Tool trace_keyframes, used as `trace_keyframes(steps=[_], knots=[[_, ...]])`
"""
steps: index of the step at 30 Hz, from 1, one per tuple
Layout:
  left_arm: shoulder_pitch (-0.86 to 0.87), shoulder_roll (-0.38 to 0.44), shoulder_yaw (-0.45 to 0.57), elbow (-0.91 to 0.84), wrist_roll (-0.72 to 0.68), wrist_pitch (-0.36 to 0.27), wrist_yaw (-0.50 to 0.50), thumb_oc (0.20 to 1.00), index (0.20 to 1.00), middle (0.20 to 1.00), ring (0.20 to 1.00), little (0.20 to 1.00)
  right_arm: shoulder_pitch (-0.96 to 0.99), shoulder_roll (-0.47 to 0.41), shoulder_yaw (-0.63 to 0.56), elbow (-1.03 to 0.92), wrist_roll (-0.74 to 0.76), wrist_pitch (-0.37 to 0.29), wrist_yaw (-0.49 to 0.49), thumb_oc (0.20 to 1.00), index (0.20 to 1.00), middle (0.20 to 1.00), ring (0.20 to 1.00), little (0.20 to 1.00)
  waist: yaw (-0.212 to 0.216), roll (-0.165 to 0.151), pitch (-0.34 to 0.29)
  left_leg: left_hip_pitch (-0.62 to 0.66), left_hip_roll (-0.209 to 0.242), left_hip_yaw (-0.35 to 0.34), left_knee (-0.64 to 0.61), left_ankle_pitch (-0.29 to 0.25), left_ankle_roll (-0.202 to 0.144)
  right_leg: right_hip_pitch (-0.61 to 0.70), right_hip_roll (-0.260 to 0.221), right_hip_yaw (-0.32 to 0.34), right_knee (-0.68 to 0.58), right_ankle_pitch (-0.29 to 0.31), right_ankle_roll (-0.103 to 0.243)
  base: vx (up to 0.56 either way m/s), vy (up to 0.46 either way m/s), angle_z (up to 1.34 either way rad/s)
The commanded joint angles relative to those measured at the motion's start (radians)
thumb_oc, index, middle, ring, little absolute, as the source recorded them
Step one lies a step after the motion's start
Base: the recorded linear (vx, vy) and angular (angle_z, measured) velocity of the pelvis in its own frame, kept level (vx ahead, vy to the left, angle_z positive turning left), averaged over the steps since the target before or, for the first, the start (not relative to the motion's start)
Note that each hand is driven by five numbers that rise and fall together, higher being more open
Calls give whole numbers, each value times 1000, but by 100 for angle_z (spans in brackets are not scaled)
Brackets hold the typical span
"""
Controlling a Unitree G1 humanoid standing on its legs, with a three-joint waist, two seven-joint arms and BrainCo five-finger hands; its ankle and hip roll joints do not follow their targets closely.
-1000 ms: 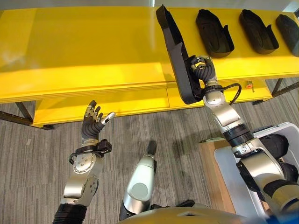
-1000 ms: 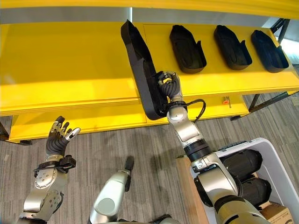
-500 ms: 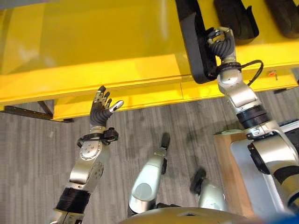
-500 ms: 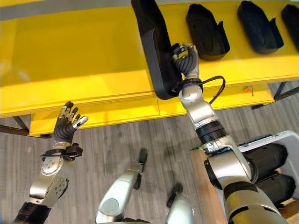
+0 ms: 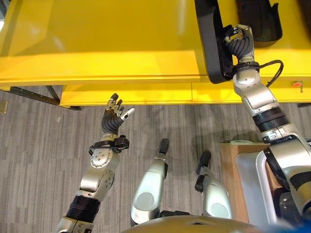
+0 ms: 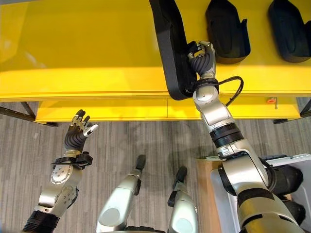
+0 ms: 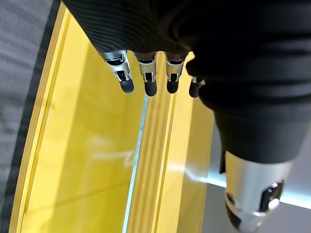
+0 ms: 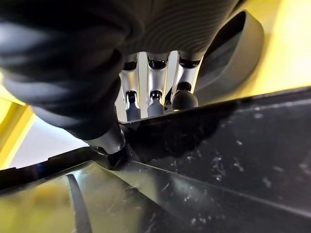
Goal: Move parts from the plastic box to the shelf.
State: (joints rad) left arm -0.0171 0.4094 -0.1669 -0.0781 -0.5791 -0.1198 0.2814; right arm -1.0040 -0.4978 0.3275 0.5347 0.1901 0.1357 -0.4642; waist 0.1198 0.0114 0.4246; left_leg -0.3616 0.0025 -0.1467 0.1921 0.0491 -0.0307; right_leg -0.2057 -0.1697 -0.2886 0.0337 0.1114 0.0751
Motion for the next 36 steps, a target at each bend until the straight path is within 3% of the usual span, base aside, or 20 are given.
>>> trace_keyframes(steps=[1,9,12,14,16,17,18,20,21,23,30,36], knots=[[11,45,-36,-107,-24,-40,-14,1000,1000,1000,1000,1000,-165,-47,21,18,23,-93,-26,200,200,200,200,200,14,-20,-51,144,49,25,-24,-114,-43,-96,-93,16,156,-70,59,6,-98,1],[8,47,-44,-118,-29,-44,-11,1000,1000,1000,1000,1000,-222,-40,68,107,26,-91,-24,200,200,200,200,200,11,-11,-44,138,70,-2,-25,-99,-60,-97,-81,17,225,-141,36,3,-97,7],[20,40,-35,-122,-39,-48,-16,1000,1000,1000,1000,1000,-220,-34,77,124,25,-90,-28,200,200,200,200,200,12,-11,-21,51,83,41,163,-79,-91,-62,-82,0,226,-187,-9,-55,-105,22],[25,44,-30,-130,-41,-53,-9,1000,1000,1000,1000,1000,-246,-13,78,152,36,-95,-43,200,200,200,200,200,44,-8,7,15,63,-15,240,-34,-100,-47,-70,-7,230,-194,-20,-75,-75,3],[29,48,-22,-136,-46,-49,-6,1000,1000,1000,1000,1000,-263,2,80,182,44,-97,-48,200,200,200,200,200,45,-14,5,9,116,-30,164,-15,-95,-46,-71,-10,244,-208,-12,91,46,9],[37,56,-19,-141,-48,-43,-3,1000,1000,1000,1000,1000,-263,-6,84,188,56,-101,-50,200,200,200,200,200,33,-14,-7,7,248,-23,-3,70,-102,-41,-82,4,267,-231,17,118,151,14],[40,56,-19,-142,-48,-43,-3,1000,1000,1000,1000,1000,-261,-6,84,187,57,-101,-51,200,200,200,200,200,38,-14,-7,14,254,-15,-31,98,-103,-53,-81,2,274,-223,11,213,269,23],[44,56,-11,-133,-48,-38,-4,1000,1000,1000,1000,1000,-236,-28,69,175,58,-95,-59,200,200,200,200,200,26,-8,-19,15,329,26,-139,179,-126,-50,-112,23,320,-256,28,175,293,19],[49,52,-14,-119,-57,-47,-4,1000,1000,1000,1000,1000,-202,-22,71,110,31,-85,-56,200,200,200,200,200,29,10,-31,60,319,30,-174,143,-119,-73,-126,45,350,-241,36,135,368,10],[48,51,-14,-117,-55,-49,-3,1000,1000,1000,1000,1000,-193,-19,61,85,27,-81,-56,200,200,200,200,200,36,16,-33,60,302,30,-163,136,-124,-79,-130,56,347,-234,37,67,232,-3],[-27,92,-45,-98,-42,-63,3,1000,1000,1000,1000,1000,-189,-64,-16,48,30,-74,-76,200,200,200,200,200,40,21,8,-39,183,83,59,1,-109,-28,-229,47,282,-181,72,94,178,13],[-44,102,-62,-110,-48,-63,0,1000,1000,1000,1000,1000,-259,-129,-10,111,21,-59,-81,200,200,200,200,200,45,29,3,-108,156,97,134,-46,-102,-10,-261,22,235,-160,89,114,76,7]])
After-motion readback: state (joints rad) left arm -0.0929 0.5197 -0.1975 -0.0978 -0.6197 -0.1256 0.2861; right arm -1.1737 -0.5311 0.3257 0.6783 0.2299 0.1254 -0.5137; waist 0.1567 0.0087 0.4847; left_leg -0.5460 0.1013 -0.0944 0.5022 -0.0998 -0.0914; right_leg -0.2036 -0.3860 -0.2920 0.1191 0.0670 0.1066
